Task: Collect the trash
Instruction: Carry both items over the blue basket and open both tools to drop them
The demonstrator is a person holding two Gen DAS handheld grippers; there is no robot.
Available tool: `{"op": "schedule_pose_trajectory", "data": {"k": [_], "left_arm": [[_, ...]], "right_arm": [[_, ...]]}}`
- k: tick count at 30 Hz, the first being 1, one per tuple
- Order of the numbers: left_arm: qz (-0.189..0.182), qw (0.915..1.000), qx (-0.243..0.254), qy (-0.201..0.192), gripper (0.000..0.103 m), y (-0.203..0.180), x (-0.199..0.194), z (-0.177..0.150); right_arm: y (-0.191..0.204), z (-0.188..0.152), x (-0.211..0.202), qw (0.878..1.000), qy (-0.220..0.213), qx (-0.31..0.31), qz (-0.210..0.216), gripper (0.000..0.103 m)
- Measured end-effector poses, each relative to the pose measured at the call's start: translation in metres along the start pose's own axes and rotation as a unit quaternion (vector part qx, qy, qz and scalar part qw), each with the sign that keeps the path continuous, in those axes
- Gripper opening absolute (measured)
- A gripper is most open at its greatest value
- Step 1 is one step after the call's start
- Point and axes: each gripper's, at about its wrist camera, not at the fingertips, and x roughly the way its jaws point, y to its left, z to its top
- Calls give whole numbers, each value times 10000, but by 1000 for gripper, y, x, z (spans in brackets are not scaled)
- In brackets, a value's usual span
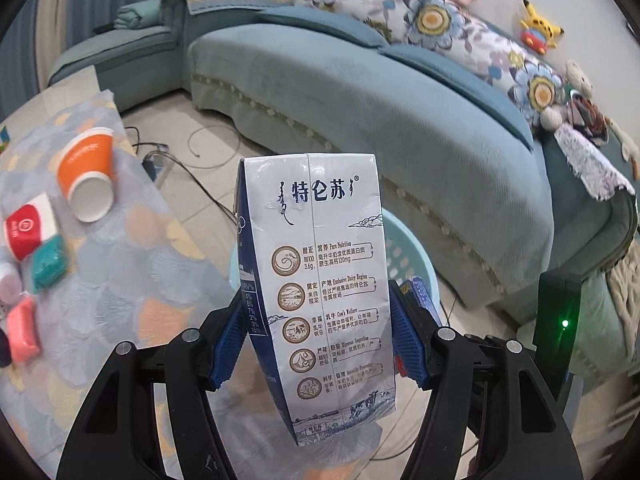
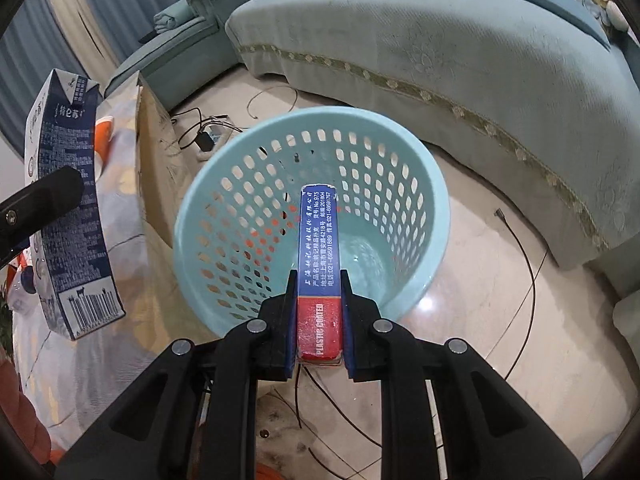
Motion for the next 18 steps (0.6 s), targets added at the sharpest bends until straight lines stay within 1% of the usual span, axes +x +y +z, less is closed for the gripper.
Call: {"op": "schedule_pose_trajectory", "data": {"k": [4, 5, 7, 8, 9, 10, 12, 15, 18], "left_arm": [[154, 9997, 48, 180, 65, -4, 14, 1], [110, 9997, 26, 205, 67, -4, 15, 1], [-17, 9998, -64, 199, 77, 0, 13, 3], [-72, 9998, -118, 153, 82, 3, 11, 4], [-116, 9998, -125, 90, 82, 2, 8, 5], [-125, 9999, -110, 42, 82, 0, 7, 6], [-108, 9999, -90, -32, 82, -1, 3, 7], [-179, 9997, -135, -108, 82, 1, -2, 6], [-220, 9995, -161, -189, 82, 2, -9, 6]], "right_arm": [[-4, 0, 2, 10000, 18, 52, 10, 16], [-4, 1, 1, 10000, 11, 51, 4, 17], [-3, 1, -3, 10000, -41, 65, 31, 29], [-4, 0, -7, 9999, -112, 84, 55, 32], [-5, 0, -9, 9998, -159, 87, 64, 38], [-6, 0, -12, 9997, -222, 87, 53, 39], [-7, 0, -17, 9995, -290, 99, 41, 39], [-8, 0, -21, 9993, -333, 126, 112, 39], [-2, -4, -24, 9992, -393, 31, 89, 39]]}}
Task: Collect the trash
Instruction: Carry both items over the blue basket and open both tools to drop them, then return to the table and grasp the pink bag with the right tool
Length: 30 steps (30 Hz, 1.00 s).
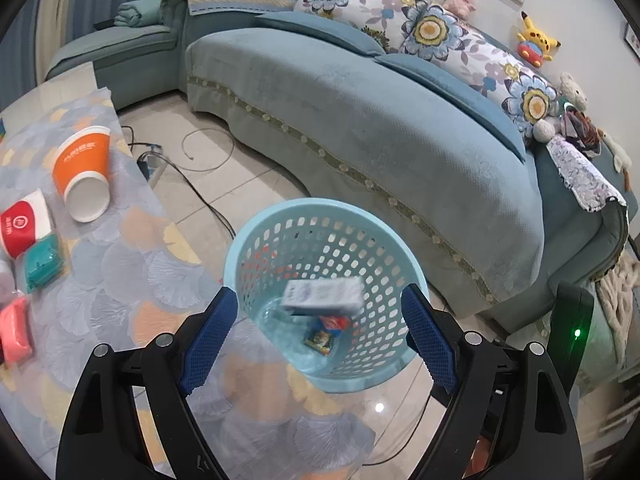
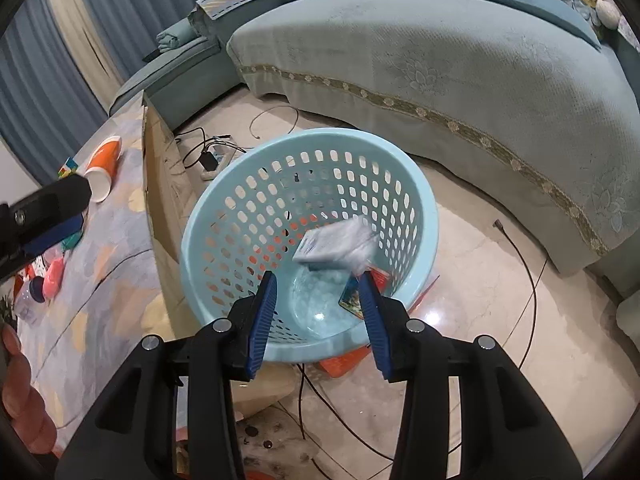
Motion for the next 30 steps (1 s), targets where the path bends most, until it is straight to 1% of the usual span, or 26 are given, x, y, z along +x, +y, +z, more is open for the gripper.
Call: {"op": "schedule_pose_trajectory", "data": {"k": [5, 6, 11, 17, 19, 22, 25, 26, 27, 28, 30], "left_arm": [[27, 9998, -7, -205, 82, 6, -17, -3], [22, 9996, -21, -269, 81, 9, -22, -3], [77, 9979, -142, -629, 81, 26, -55, -3], [128, 9924, -480, -1125, 81, 58, -107, 0], [212, 9904, -545, -1252, 81, 71, -125, 0], [443, 9868, -575, -1444, 81, 92, -153, -2], [688, 9833, -701, -1530, 81, 125, -179, -9], [831, 9817, -771, -1527, 81, 141, -188, -14], [935, 9806, -819, -1513, 81, 152, -194, -18], [1062, 9793, -880, -1481, 81, 166, -200, -24], [1323, 9758, -1067, -1378, 81, 197, -211, -38]], "right_arm": [[17, -3, -6, 9998, -71, -188, 83, 39], [22, -3, -9, 9996, -108, -234, 118, 39], [50, -1, -23, 9979, -322, -463, 311, 39], [103, 4, -39, 9927, -557, -871, 618, 39], [126, 7, -42, 9900, -613, -1045, 726, 39], [159, 9, -44, 9855, -657, -1284, 889, 39], [198, 7, -43, 9795, -693, -1584, 1033, 39], [213, 5, -41, 9768, -690, -1705, 1099, 39], [225, 2, -39, 9743, -678, -1812, 1157, 42], [240, -1, -36, 9711, -649, -1941, 1230, 49], [267, -7, -27, 9655, -587, -2143, 1358, 52]]}}
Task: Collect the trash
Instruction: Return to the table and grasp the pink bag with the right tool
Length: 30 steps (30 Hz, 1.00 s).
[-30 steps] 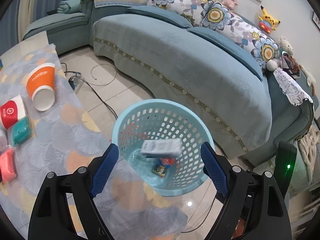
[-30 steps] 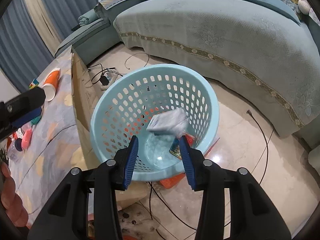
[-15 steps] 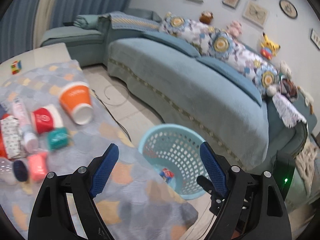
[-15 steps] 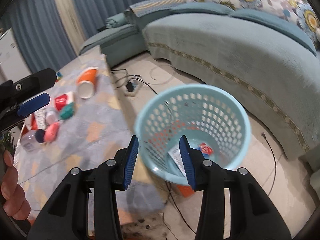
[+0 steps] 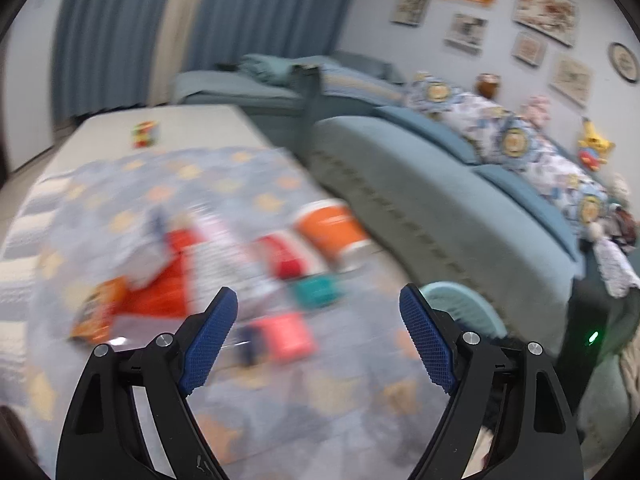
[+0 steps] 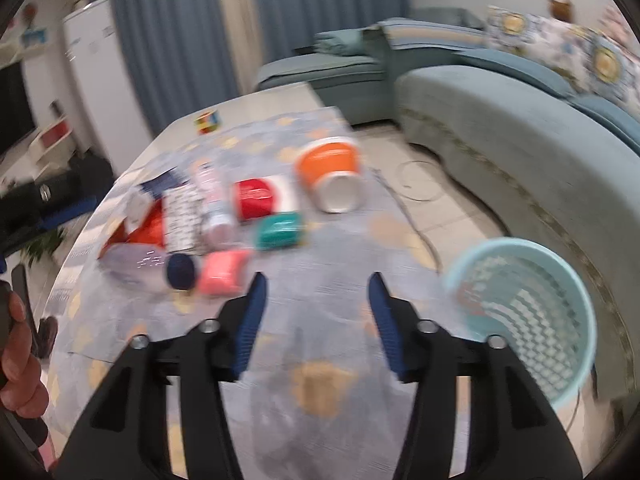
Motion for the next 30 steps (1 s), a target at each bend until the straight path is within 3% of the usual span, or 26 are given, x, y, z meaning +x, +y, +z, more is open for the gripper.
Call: {"op": "schedule_pose_trajectory", "data": {"k": [5, 9, 14, 20, 21, 22, 25, 30], "left_arm": [[465, 9965, -656, 243, 81, 85, -3, -20], [409, 9908, -1240, 354, 81, 133, 0, -33], [157, 9880, -1385, 658, 82, 148, 18, -41], [101, 9828, -1738, 616, 84, 162, 35, -42], [82, 9821, -1784, 598, 84, 165, 38, -40], [75, 9817, -1805, 606, 84, 167, 41, -38], [45, 9816, -1797, 646, 84, 168, 48, -35], [-253, 9845, -1602, 670, 71, 158, 45, -40]], "right_arm": [[49, 7, 43, 9986, 250, -455, 132, 52], [71, 10, 75, 9969, 432, -658, 83, 52], [80, 9, 103, 9953, 729, -630, 101, 52], [80, 7, 124, 9930, 1028, -569, 154, 52], [79, 6, 127, 9922, 1092, -585, 120, 50], [78, 5, 128, 9920, 1123, -575, 104, 36], [73, 4, 123, 9930, 1067, -496, 138, 36], [47, 2, 103, 9960, 880, -158, 46, 35]]}}
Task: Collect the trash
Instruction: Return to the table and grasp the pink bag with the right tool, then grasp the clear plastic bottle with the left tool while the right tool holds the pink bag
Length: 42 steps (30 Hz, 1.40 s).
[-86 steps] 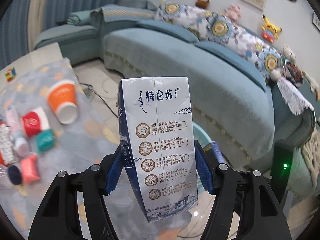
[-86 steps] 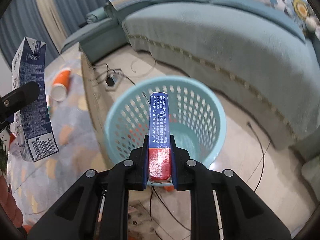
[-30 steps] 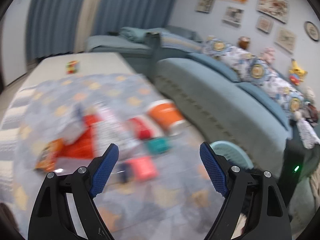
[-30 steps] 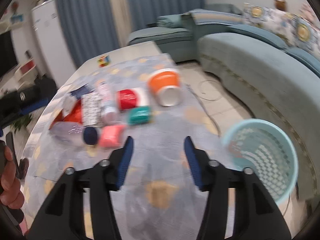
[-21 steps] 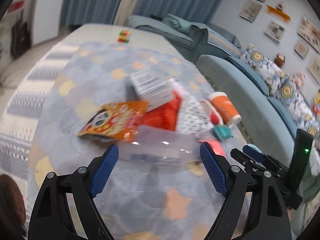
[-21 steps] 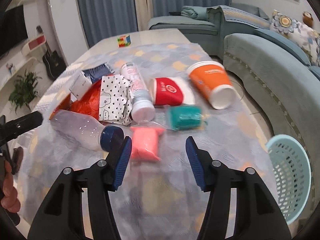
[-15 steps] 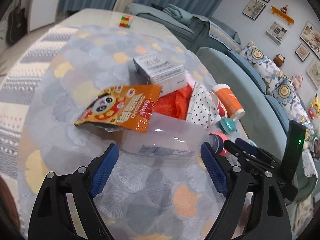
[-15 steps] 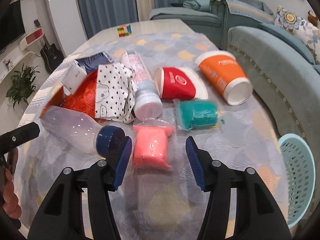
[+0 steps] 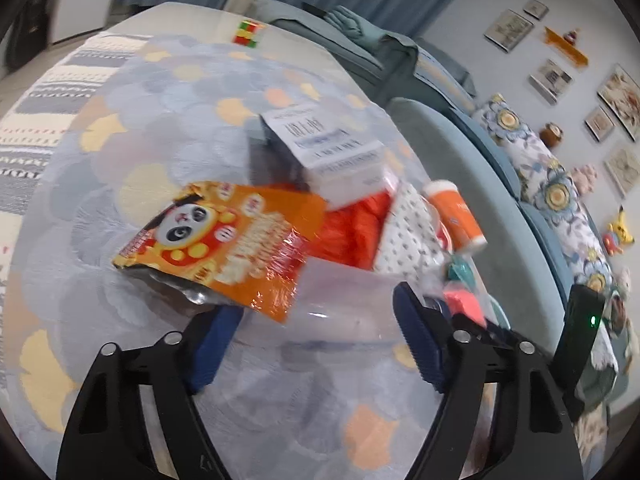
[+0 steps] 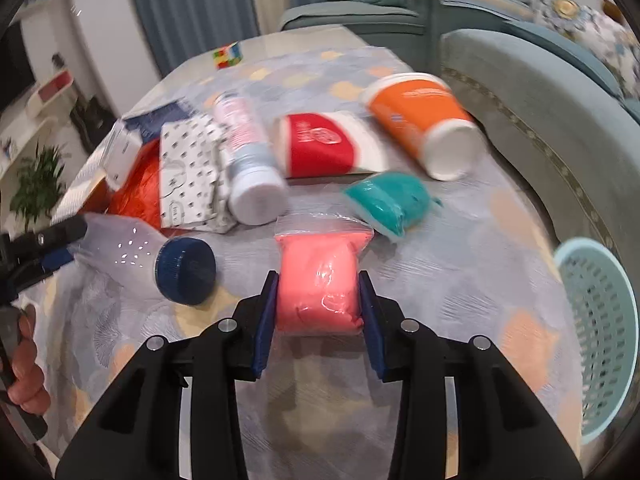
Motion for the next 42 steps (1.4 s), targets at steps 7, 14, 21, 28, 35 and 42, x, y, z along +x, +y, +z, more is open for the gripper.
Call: {"op": "schedule_pose_trajectory", "data": {"k": [7, 14, 21, 28, 35, 42], "left_arm": [[-481, 9976, 392, 323, 67, -28, -12, -31], [-1122, 9830, 1171, 856, 69, -79, -22, -68], [-932, 9798, 1599, 754, 78, -94, -31, -77], [16, 9858, 1602, 501, 82, -98, -6, -51], [713, 9695, 2180, 868, 78, -107, 41, -52], [822, 9677, 2160, 1012, 47, -116, 59, -50]], "right_arm": [[-47, -19, -16, 9980, -30, 607, -158, 35], [-62, -31, -21, 9970, -124, 764, -95, 35], [-66, -35, -23, 9957, -202, 898, 30, 35], [-63, -34, -26, 9962, -262, 834, -4, 35], [-54, -32, -38, 9974, -439, 571, 26, 35], [-46, -25, -72, 9961, -874, 110, -56, 35]]}}
